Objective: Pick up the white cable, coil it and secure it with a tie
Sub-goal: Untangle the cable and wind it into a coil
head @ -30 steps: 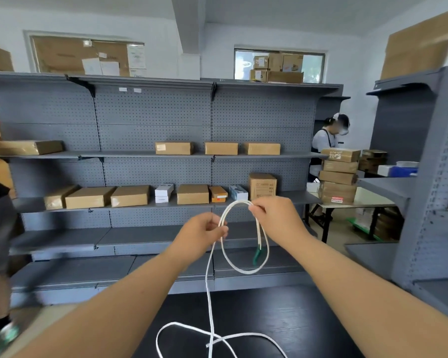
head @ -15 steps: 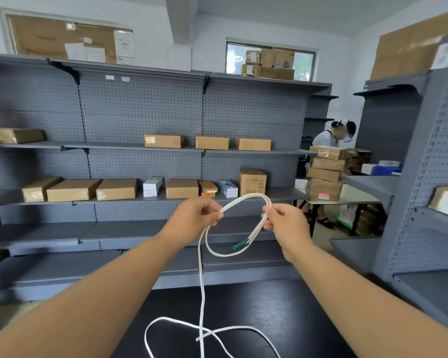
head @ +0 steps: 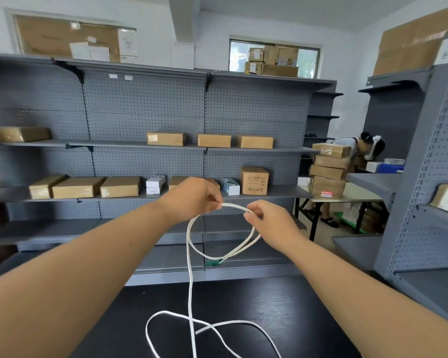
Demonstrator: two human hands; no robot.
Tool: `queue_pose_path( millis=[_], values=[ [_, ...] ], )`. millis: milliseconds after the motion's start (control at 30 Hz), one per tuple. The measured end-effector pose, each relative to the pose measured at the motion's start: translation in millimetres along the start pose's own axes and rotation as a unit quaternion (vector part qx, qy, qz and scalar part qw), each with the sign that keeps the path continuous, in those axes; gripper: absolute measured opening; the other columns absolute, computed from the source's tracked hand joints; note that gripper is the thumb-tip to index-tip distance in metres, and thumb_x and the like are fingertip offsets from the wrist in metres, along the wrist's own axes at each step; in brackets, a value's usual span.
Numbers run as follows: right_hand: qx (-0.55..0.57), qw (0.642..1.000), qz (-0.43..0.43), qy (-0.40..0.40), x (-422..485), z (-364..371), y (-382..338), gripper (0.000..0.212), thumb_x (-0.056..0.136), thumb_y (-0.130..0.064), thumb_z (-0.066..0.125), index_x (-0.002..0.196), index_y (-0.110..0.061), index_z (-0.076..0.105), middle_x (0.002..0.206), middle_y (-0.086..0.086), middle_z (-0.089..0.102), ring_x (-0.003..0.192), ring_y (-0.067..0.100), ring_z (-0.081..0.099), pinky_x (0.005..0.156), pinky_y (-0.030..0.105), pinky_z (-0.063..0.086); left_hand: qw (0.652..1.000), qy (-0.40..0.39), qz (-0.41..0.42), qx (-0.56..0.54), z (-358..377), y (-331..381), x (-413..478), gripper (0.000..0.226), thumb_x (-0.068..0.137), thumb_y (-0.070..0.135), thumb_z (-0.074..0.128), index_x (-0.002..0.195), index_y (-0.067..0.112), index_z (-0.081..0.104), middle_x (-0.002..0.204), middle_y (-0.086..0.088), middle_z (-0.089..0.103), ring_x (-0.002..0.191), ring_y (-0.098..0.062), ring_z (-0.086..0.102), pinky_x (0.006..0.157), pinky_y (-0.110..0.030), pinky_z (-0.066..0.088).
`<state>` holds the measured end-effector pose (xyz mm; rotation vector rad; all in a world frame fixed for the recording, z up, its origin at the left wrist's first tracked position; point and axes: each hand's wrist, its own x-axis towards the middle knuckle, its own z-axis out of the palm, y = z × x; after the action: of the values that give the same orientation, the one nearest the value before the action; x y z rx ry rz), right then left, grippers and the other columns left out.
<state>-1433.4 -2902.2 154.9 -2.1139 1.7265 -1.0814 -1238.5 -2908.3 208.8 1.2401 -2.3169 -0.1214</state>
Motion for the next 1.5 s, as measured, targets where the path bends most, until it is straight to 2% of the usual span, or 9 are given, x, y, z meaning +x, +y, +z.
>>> queue_pose_path(
  millis=[133, 333, 467, 667, 867, 1033, 1233, 1400, 1500],
  values=[
    [-0.162, 0.980, -0.113, -0.033, 1.0, -6.1, -13.9, 0.022, 0.094, -0.030, 0.046, 0.085, -0.017, 0.061, 0.088, 0.004, 0.064, 0.087, 0.026, 0.056, 0.073, 0.037, 0.045, 1.000, -0.014, 0.004, 0.001, 4.4, 4.8, -2.3, 0.007, 0.085, 0.015, 0.065, 0.086, 0.014, 0.072, 0.072, 0.005, 0.063, 0.071, -0.013, 0.059, 0.073, -0.027, 0.049],
    [-0.251, 0.953, -0.153, -0.073, -1.2, -11.8, -22.0, 0.030, 0.097, -0.030, 0.040, 0.071, -0.015, 0.044, 0.088, 0.012, 0.059, 0.087, 0.029, 0.053, 0.076, 0.040, 0.045, 0.999, -0.008, -0.012, -0.039, 13.6, 3.3, -8.6, 0.004, 0.085, 0.015, 0.064, 0.084, 0.016, 0.068, 0.071, 0.006, 0.063, 0.067, -0.008, 0.057, 0.070, -0.020, 0.046],
    [-0.241, 0.956, -0.147, -0.080, -2.2, -17.6, -25.1, 0.033, 0.097, -0.029, 0.040, 0.068, -0.013, 0.043, 0.078, 0.007, 0.051, 0.080, 0.027, 0.050, 0.072, 0.038, 0.041, 0.993, 0.010, -0.043, -0.112, 25.2, 0.4, -16.2, 0.011, 0.086, 0.014, 0.064, 0.077, 0.020, 0.060, 0.065, 0.010, 0.060, 0.060, 0.000, 0.055, 0.056, -0.004, 0.039],
    [-0.191, 0.972, -0.122, -0.067, -2.7, -32.5, -25.5, 0.028, 0.096, -0.025, 0.044, 0.073, -0.011, 0.051, 0.077, 0.008, 0.054, 0.078, 0.024, 0.048, 0.070, 0.036, 0.038, 0.971, 0.004, -0.116, -0.207, 48.9, -12.5, -34.7, 0.014, 0.086, 0.017, 0.064, 0.076, 0.027, 0.060, 0.068, 0.007, 0.067, 0.065, -0.001, 0.061, 0.071, -0.018, 0.046],
    [-0.125, 0.987, -0.096, -0.026, -3.2, -47.6, -18.3, 0.035, 0.095, -0.022, 0.045, 0.061, -0.012, 0.045, 0.061, 0.002, 0.044, 0.068, 0.020, 0.044, 0.062, 0.033, 0.031, 0.917, 0.033, -0.166, -0.362, 71.1, -14.1, -46.1, 0.004, 0.085, 0.015, 0.066, 0.082, 0.017, 0.064, 0.068, 0.005, 0.070, 0.071, -0.008, 0.066, 0.078, -0.025, 0.052],
    [-0.081, 0.994, -0.074, 0.019, -5.9, -45.7, -1.9, 0.032, 0.094, -0.022, 0.047, 0.078, 0.002, 0.061, 0.081, 0.018, 0.064, 0.079, 0.030, 0.056, 0.071, 0.036, 0.043, 0.872, 0.076, -0.174, -0.450, 69.8, -12.0, -44.0, 0.006, 0.085, 0.010, 0.064, 0.079, 0.011, 0.063, 0.067, -0.005, 0.068, 0.067, -0.017, 0.064, 0.077, -0.034, 0.056],
    [-0.052, 0.998, -0.025, 0.026, -11.7, -35.6, 10.0, 0.029, 0.094, -0.027, 0.047, 0.088, -0.007, 0.068, 0.087, 0.008, 0.069, 0.084, 0.024, 0.058, 0.074, 0.033, 0.044, 0.907, 0.098, -0.157, -0.379, 50.1, -14.0, -32.4, 0.007, 0.083, 0.011, 0.068, 0.077, 0.013, 0.066, 0.062, 0.003, 0.068, 0.060, -0.014, 0.063, 0.068, -0.032, 0.056],
    [-0.115, 0.993, -0.002, 0.001, -10.6, -28.7, 11.1, 0.029, 0.096, -0.031, 0.042, 0.079, -0.015, 0.059, 0.067, -0.005, 0.051, 0.065, 0.013, 0.047, 0.050, 0.024, 0.027, 0.950, 0.103, -0.138, -0.259, 29.9, -10.0, -20.3, 0.008, 0.083, 0.013, 0.068, 0.077, 0.010, 0.066, 0.061, 0.003, 0.066, 0.054, -0.010, 0.058, 0.060, -0.026, 0.053],
    [-0.125, 0.992, -0.022, -0.013, -8.6, -26.0, 6.7, 0.026, 0.096, -0.030, 0.041, 0.082, -0.016, 0.057, 0.073, -0.001, 0.053, 0.075, 0.019, 0.050, 0.059, 0.028, 0.032, 0.966, 0.103, -0.120, -0.206, 20.5, -7.2, -15.1, 0.012, 0.082, 0.015, 0.070, 0.073, 0.009, 0.066, 0.060, 0.001, 0.065, 0.056, -0.016, 0.057, 0.060, -0.029, 0.053]
  ],
)
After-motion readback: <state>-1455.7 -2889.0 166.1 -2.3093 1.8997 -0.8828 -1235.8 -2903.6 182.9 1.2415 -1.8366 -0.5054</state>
